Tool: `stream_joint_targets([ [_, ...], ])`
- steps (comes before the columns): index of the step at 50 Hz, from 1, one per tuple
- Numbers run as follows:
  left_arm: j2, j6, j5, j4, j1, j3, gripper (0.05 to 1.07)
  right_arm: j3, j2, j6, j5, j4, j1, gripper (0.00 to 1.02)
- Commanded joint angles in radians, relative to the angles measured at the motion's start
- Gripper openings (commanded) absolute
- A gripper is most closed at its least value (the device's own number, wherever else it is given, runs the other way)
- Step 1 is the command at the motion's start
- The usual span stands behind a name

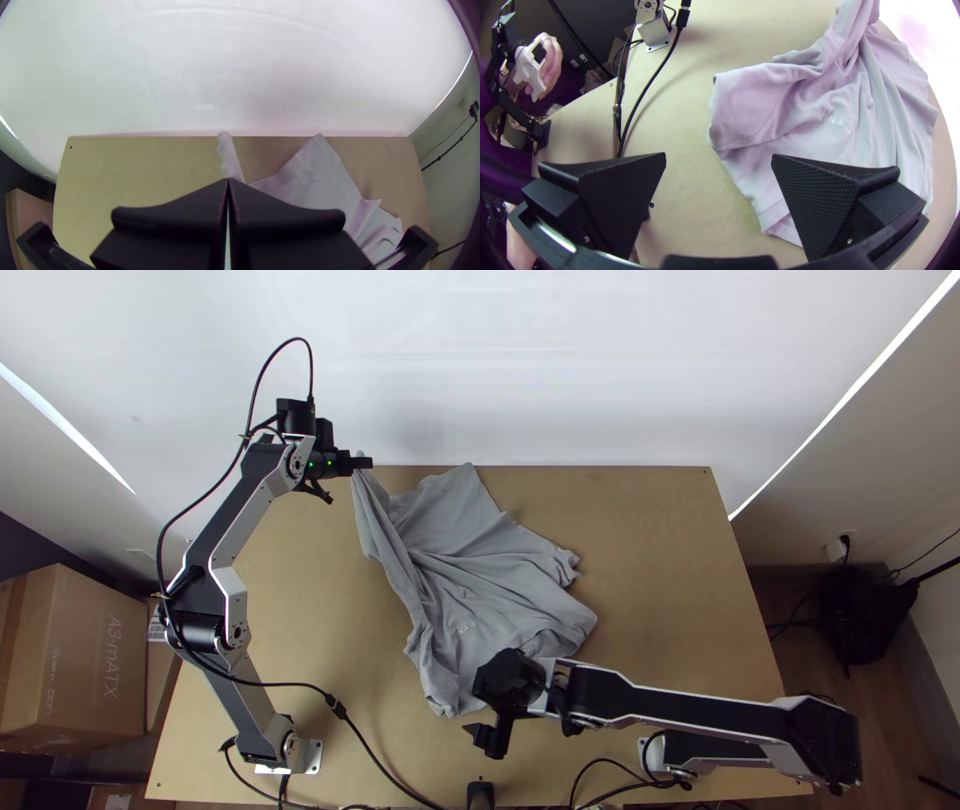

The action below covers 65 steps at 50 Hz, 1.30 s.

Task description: Fold the t-shirt

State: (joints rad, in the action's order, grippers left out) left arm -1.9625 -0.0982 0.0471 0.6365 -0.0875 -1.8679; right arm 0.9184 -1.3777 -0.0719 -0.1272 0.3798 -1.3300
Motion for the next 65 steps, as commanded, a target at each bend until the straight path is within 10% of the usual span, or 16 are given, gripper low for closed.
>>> stream_joint_targets([
  [1, 0.050, -0.023, -0.007, -0.028, 0.014, -0.010, 0.08, -0.026, -0.054, 0.032, 0.032, -0.048, -0.023, 0.97],
  [40, 0.050, -0.011, -0.007, -0.046, 0.022, -0.007, 0.08, 0.008, -0.290, -0.045, 0.092, -0.222, -0.043, 0.84],
  [55, 0.074, -0.012, -0.007, -0.046, 0.032, 0.021, 0.08, 0.011, -0.288, -0.088, 0.100, -0.308, -0.040, 0.02],
  [65, 0.122, -0.017, -0.007, -0.046, 0.054, 0.062, 0.08, -0.023, -0.178, -0.083, 0.178, -0.306, -0.031, 0.02],
])
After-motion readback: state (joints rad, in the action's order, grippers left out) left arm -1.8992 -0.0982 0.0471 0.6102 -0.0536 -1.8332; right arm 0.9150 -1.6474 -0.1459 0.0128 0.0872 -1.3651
